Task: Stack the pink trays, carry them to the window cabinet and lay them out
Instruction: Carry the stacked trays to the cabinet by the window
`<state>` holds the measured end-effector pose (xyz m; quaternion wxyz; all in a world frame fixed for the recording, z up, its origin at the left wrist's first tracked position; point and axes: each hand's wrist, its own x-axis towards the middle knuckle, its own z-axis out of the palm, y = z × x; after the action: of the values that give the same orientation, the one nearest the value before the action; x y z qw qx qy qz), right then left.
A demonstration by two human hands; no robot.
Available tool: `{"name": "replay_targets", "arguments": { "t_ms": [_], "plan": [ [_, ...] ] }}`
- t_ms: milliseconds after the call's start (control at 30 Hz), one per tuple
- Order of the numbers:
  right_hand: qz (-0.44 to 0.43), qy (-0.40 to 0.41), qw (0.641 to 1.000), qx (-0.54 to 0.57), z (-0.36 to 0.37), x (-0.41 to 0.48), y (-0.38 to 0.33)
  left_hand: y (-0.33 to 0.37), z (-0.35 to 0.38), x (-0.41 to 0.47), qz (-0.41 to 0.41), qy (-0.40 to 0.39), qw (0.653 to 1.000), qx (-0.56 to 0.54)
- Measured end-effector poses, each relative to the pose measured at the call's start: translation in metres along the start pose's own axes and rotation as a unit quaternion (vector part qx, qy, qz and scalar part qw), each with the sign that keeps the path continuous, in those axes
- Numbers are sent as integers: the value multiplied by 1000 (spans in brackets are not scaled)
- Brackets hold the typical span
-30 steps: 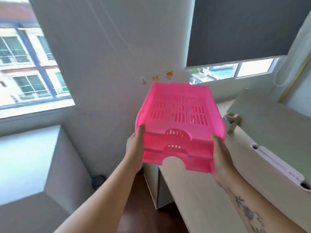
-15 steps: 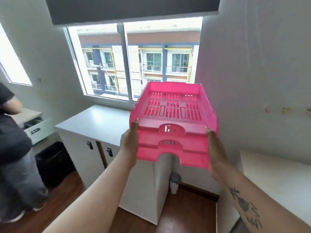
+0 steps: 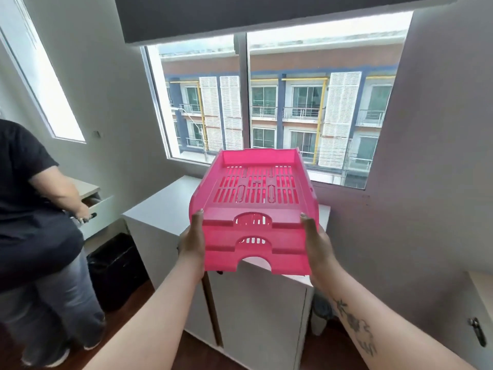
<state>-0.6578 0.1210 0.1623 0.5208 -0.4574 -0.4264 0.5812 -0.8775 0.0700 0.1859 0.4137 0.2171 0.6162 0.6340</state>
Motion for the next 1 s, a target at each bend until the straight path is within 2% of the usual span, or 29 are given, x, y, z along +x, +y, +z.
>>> {"name": "replay_targets", "arguments": {
  "t_ms": [300,467,667,800,867,1000],
  "plan": [
    [32,25,999,-25,77,110,56,-17,-4,168,-32,-32,998,51],
    [55,49,996,-47,88,146,80,-38,-2,212,-40,-29,997,63],
    [59,33,991,-113,88,160,85,-51,-4,231,-47,-49,993,100],
    [25,30,983,-179,80,174,53,-26,-1,232,34,-28,982,183],
    [26,35,979,-199,79,192,32,-5,7,241,83,-22,967,242],
    [-35,25,953,-300,92,214,7,24,17,256,157,-24,937,311]
  ]
}}
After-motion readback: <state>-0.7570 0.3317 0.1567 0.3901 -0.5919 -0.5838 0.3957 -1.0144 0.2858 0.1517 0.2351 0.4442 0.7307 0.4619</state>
